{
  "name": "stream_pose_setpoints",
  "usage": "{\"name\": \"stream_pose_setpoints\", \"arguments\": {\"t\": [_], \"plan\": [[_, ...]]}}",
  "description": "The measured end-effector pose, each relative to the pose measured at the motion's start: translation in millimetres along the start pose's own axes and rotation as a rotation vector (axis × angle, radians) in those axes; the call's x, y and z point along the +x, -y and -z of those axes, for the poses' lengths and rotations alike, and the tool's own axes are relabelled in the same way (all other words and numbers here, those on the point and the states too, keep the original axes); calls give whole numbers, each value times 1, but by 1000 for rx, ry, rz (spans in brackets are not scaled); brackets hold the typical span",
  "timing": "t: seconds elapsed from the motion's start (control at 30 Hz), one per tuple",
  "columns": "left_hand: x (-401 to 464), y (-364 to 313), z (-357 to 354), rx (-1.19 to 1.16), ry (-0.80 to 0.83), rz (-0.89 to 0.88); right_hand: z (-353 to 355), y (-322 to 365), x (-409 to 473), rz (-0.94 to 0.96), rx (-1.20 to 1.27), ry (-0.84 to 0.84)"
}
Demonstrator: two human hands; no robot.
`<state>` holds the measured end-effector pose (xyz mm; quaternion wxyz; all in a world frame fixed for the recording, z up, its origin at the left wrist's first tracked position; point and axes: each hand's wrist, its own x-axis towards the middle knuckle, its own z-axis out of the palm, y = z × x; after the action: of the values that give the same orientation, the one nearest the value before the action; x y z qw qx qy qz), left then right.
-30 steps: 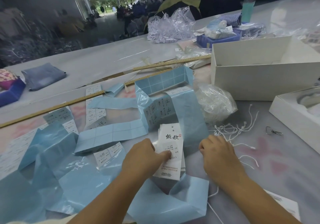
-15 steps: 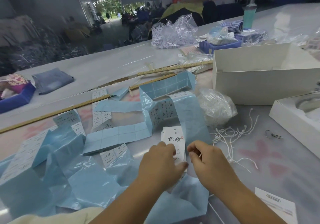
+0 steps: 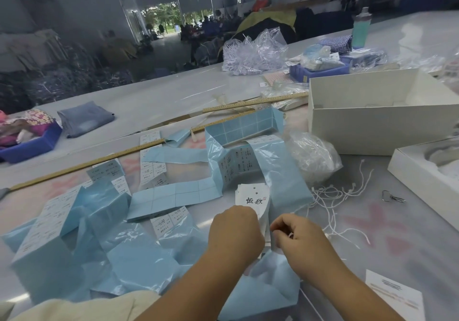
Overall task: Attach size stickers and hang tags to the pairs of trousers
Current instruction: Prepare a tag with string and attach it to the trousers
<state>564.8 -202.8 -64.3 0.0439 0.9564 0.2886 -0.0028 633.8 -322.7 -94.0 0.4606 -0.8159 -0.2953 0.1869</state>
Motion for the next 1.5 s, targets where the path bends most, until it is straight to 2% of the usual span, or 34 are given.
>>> {"name": "stream_pose_setpoints", "arguments": {"t": [0.17, 0.27, 0.33, 0.4, 0.5, 0.63, 0.77, 0.87, 1.0, 1.1, 1.23, 1.5], "plan": [[-11, 0, 8, -106, -167, -14, 0, 9, 7, -104, 244, 36], [-24, -6, 14, -237, -240, -67, -1, 17, 14, -140, 229, 91], [-32, -9, 15, -285, -221, -150, -4, 22, 16, -144, 281, 94], [-39, -7, 17, -402, -161, -158, -3, 26, 14, -160, 375, 81], [-43, 11, 28, -791, -194, 33, 1, 33, 3, -118, 441, 179], [-49, 41, 51, -1119, -166, 306, 0, 55, -22, -45, 523, 380], [-78, 61, 71, -1415, -132, 330, -5, 82, -52, 45, 575, 464], [-111, 76, 81, -1429, -222, 338, -6, 93, -73, 60, 617, 370], [-163, 94, 94, -1323, -326, 328, -13, 113, -104, 125, 672, 223], [-199, 99, 99, -1258, -394, 292, -22, 136, -128, 260, 649, 243], [-243, 97, 103, -1180, -468, 139, -40, 161, -163, 434, 557, 258], [-293, 113, 100, -1197, -461, 13, -71, 179, -208, 575, 394, 151]]}}
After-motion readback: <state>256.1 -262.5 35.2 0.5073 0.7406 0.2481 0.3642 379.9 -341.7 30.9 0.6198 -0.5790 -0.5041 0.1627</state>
